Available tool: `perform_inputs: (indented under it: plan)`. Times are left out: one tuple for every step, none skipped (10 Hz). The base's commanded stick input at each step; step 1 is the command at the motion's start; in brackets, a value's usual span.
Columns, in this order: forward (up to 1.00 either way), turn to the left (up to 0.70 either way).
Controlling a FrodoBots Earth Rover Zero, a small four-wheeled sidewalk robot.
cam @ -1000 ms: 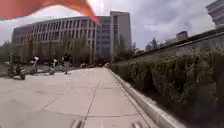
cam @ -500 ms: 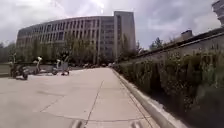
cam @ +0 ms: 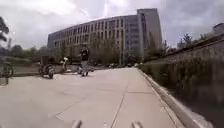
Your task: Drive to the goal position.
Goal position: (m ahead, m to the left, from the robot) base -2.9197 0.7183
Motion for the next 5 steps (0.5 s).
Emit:
perform_inputs:
  plan:
    - [0.85, 0.05]
    - [0.85, 0.0]
    - [0.85, 0.0]
    - [0.26, 0.0]
    - [0.04, 0.0]
